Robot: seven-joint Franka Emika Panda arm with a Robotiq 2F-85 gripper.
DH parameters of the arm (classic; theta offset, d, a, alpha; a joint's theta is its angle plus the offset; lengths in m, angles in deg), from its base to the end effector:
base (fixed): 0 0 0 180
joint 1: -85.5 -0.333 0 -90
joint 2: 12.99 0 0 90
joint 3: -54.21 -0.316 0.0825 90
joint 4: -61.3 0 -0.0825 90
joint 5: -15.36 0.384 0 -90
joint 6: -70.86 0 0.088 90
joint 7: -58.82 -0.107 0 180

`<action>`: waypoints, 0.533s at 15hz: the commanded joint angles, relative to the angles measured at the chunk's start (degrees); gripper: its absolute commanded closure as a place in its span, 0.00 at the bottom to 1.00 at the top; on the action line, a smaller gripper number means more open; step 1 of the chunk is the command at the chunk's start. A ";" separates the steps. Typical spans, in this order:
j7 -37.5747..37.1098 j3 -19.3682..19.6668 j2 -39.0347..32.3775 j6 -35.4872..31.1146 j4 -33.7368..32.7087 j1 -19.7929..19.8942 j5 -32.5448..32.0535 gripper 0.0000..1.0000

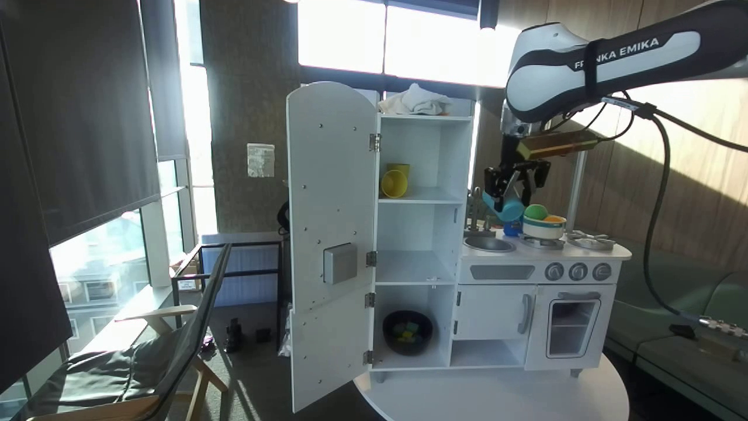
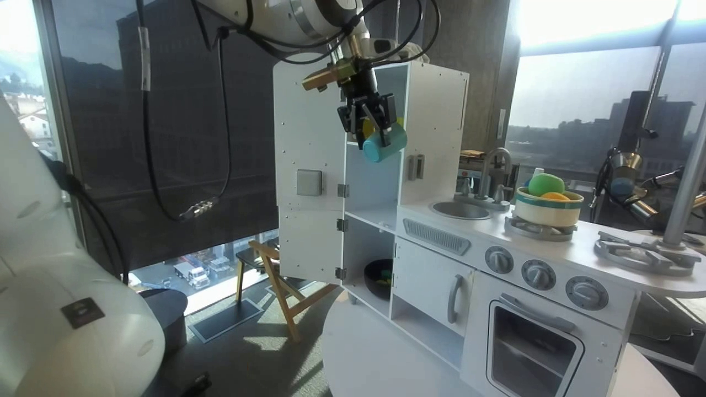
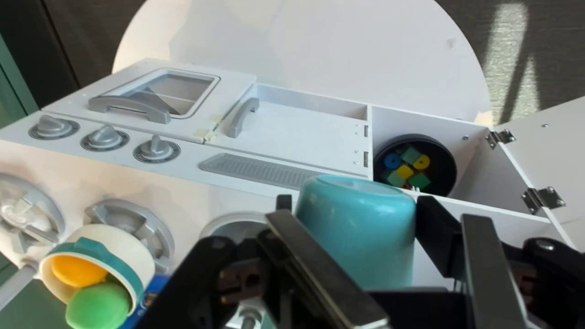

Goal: Put the cups in the cabinet

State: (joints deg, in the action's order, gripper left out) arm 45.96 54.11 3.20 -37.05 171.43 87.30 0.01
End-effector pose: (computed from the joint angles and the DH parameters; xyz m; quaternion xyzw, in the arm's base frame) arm 0.4905 -0.0342 0.6355 0.9789 -0.0995 0.1327 0.1190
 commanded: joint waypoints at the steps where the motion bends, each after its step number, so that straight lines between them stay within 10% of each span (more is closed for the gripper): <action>1: -1.40 -1.00 1.93 -11.17 3.63 -0.80 3.10 0.56; 8: -1.80 -2.24 1.66 -26.62 6.81 -2.06 10.86 0.56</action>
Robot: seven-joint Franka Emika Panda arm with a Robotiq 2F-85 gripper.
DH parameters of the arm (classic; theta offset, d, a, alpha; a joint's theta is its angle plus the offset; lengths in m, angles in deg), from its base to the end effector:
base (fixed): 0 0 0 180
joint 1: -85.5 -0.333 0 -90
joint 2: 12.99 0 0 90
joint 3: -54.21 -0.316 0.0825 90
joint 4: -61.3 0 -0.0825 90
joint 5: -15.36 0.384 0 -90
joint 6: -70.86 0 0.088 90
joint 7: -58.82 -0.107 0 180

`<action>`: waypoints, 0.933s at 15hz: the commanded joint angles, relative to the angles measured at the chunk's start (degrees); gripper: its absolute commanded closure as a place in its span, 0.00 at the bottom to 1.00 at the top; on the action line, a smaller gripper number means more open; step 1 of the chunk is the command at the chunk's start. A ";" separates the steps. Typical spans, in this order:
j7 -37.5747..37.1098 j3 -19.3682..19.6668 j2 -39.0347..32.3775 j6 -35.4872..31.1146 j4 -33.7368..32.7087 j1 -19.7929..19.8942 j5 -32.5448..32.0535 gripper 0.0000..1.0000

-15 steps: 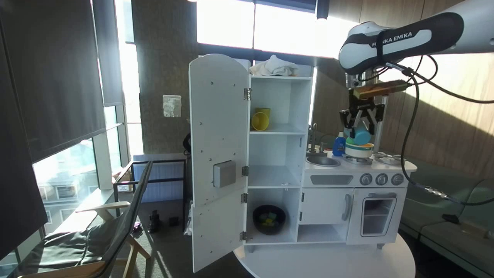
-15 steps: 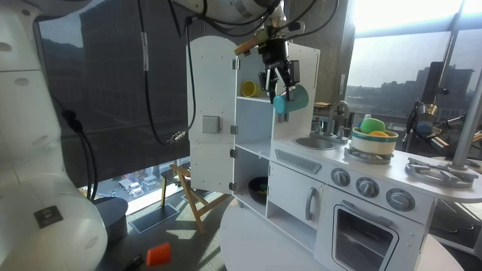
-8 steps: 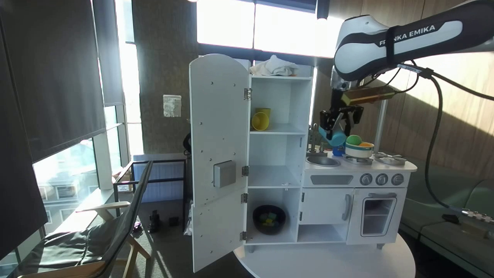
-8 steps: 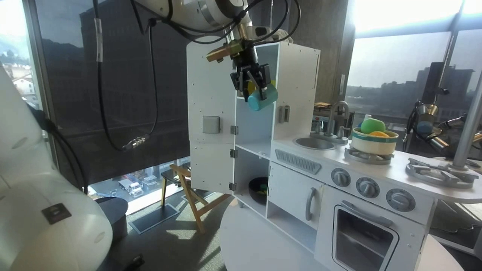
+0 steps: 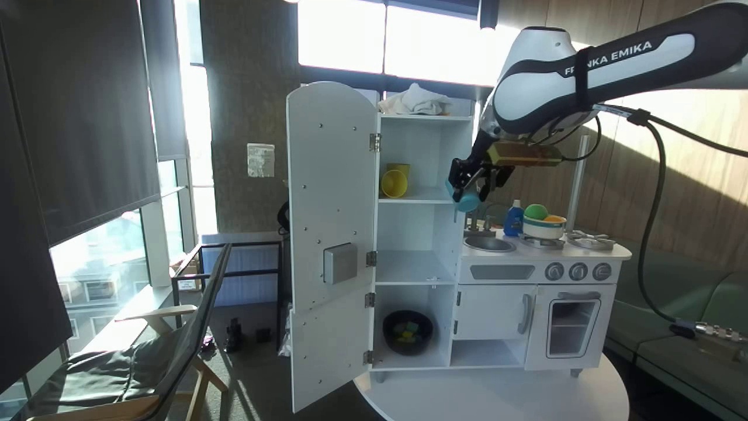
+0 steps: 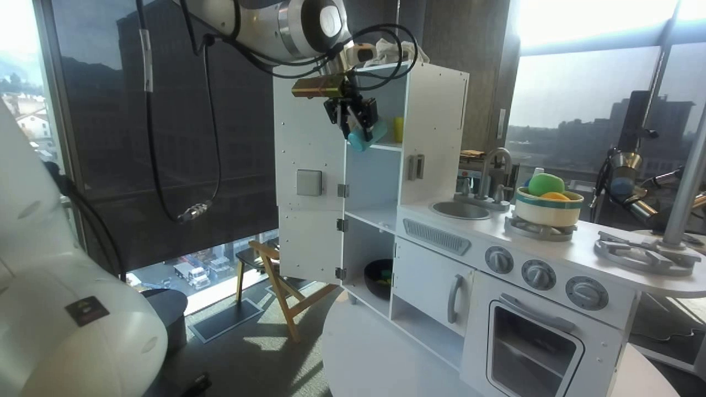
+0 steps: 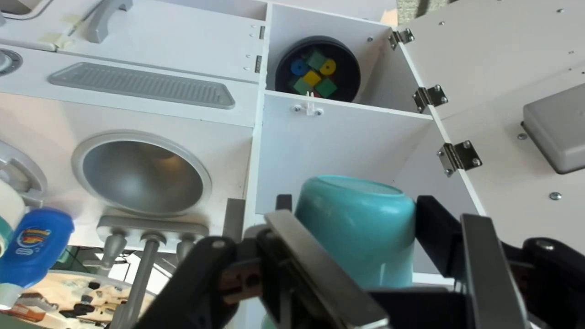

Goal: Put the cups in the cabinet

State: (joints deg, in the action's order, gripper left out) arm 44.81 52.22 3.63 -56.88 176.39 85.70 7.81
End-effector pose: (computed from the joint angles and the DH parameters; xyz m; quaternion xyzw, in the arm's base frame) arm 0.5096 0.0141 0.6343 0.9625 -0.0765 0.2585 0.0303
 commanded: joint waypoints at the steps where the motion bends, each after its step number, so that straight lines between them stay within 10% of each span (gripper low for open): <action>1: -1.12 -0.52 0.98 -9.31 2.03 -0.52 3.98 0.56; 14: -5.41 -0.18 -8.52 -48.27 5.71 0.09 10.92 0.56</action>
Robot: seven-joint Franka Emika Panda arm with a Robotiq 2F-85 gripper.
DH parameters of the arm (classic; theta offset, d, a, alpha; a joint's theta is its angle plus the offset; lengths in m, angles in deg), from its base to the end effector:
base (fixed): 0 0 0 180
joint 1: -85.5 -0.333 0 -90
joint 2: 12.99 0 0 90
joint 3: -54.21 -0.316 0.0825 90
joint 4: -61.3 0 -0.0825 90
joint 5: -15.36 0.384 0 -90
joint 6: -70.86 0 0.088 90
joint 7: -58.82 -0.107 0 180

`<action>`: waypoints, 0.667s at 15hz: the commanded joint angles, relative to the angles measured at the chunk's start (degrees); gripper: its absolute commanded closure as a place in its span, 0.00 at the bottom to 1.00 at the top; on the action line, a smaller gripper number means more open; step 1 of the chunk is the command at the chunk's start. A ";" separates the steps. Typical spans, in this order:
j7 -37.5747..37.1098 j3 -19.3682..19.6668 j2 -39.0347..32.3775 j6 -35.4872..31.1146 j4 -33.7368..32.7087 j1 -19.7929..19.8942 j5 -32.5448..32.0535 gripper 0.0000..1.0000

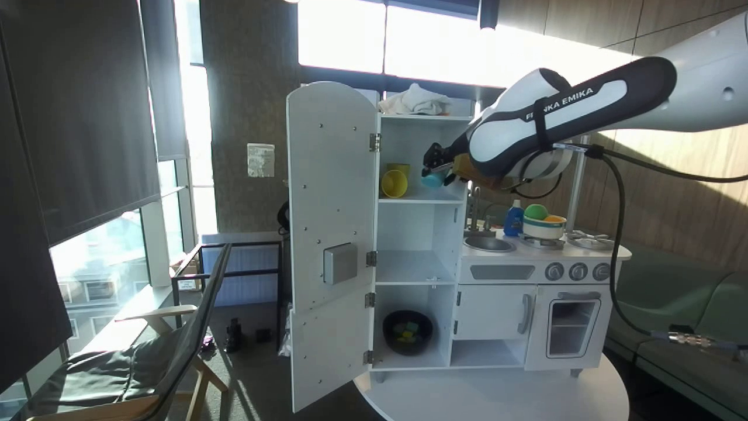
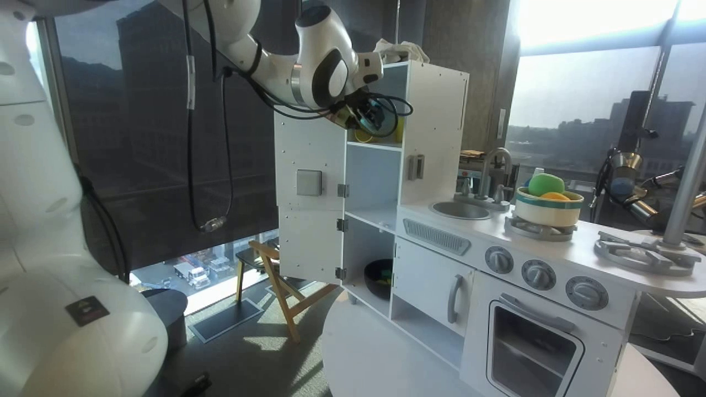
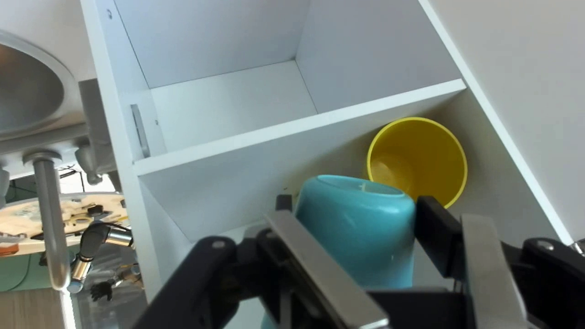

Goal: Put the cups in the cabinet

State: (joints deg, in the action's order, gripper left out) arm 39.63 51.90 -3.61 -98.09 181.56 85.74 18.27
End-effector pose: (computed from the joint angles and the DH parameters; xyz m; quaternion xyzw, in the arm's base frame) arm 0.5551 0.0183 0.6164 -0.8617 0.1480 -0.4744 0.1026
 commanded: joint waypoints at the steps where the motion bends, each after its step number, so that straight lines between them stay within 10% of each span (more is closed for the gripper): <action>1: 0.41 0.26 -1.69 -9.22 0.83 -0.18 0.54 0.56; 10: -0.70 -0.99 -4.01 -18.95 0.90 5.96 -6.62 0.56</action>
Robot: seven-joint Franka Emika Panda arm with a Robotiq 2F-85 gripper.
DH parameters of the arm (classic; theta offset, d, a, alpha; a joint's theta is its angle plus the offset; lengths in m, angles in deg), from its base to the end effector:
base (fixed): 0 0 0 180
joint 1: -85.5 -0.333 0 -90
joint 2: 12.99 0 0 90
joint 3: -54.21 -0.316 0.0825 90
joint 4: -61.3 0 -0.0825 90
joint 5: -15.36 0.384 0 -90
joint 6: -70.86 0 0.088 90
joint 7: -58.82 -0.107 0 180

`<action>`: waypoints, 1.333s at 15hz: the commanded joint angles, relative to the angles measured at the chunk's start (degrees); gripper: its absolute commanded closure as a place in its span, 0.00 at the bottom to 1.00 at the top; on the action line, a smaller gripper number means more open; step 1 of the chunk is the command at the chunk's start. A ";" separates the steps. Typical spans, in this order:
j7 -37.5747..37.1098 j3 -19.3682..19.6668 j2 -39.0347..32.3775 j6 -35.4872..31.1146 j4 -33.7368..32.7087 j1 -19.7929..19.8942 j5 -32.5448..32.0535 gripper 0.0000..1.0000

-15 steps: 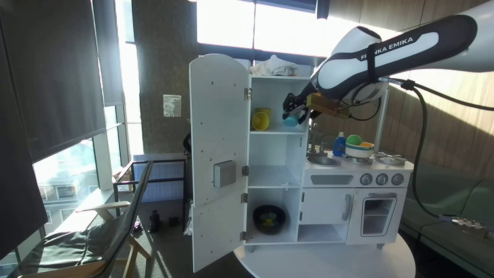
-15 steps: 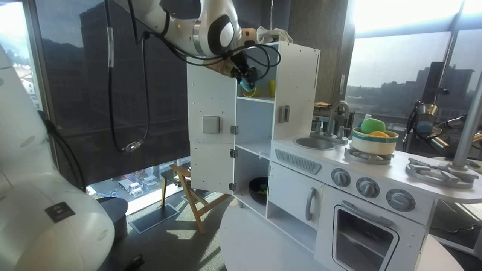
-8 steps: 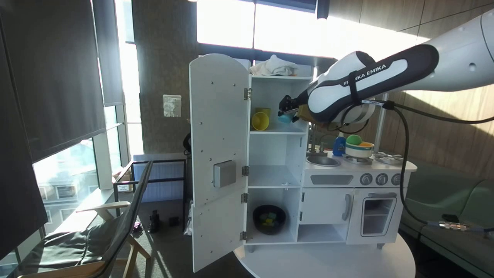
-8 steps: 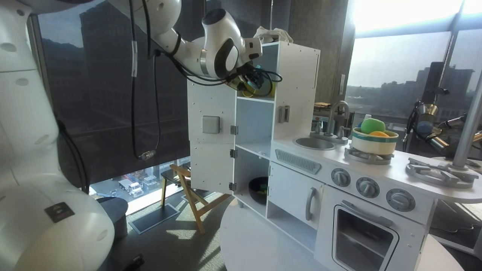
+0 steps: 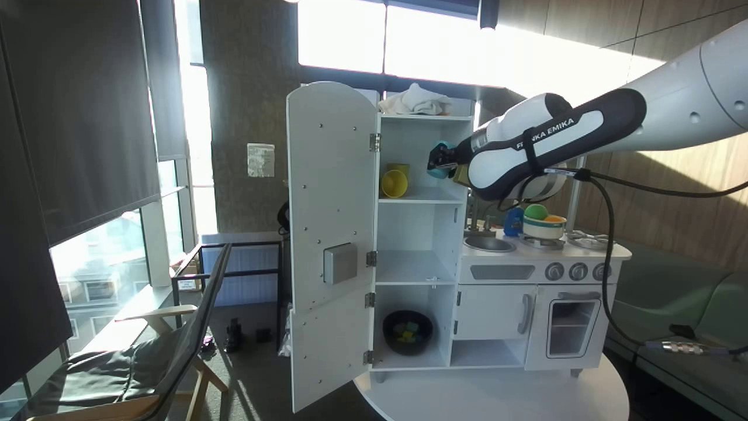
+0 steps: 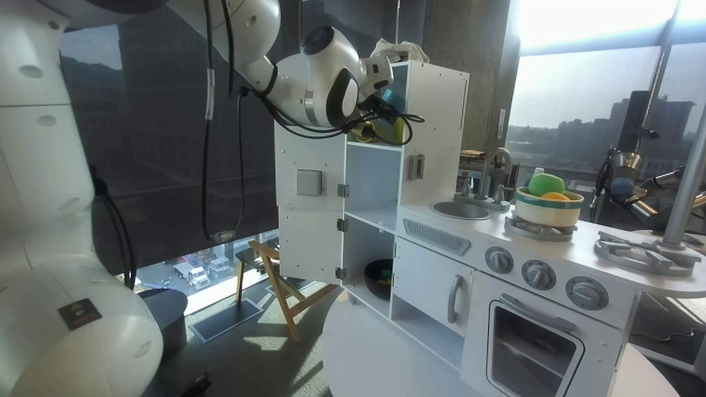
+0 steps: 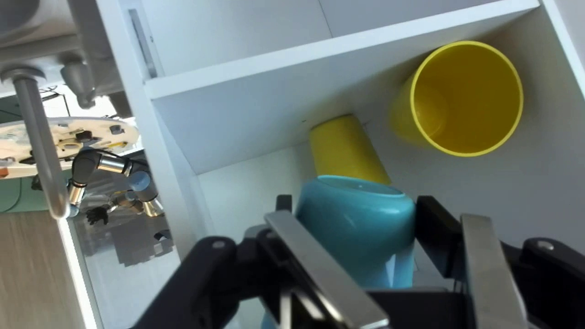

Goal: Put the cups in the cabinet

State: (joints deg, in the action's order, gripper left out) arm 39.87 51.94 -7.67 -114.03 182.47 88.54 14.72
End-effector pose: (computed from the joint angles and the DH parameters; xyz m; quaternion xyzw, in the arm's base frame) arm 0.5658 -0.0056 0.6060 -0.8128 0.1354 -0.5602 0.0853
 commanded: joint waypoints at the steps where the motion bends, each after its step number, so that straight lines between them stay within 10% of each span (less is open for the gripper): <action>1: -0.84 -1.19 0.05 -3.40 -0.01 4.02 -3.91 0.56; 12: -5.21 -9.60 -6.66 -4.62 -2.46 14.26 -14.99 0.56; 16: -7.13 -9.03 -8.44 -6.23 -0.99 12.29 -16.89 0.56; 20: 3.54 -2.89 -9.71 -7.47 -2.18 3.63 -2.24 0.56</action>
State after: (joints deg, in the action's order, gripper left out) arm 38.91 46.23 -13.33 -118.20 183.42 96.31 7.10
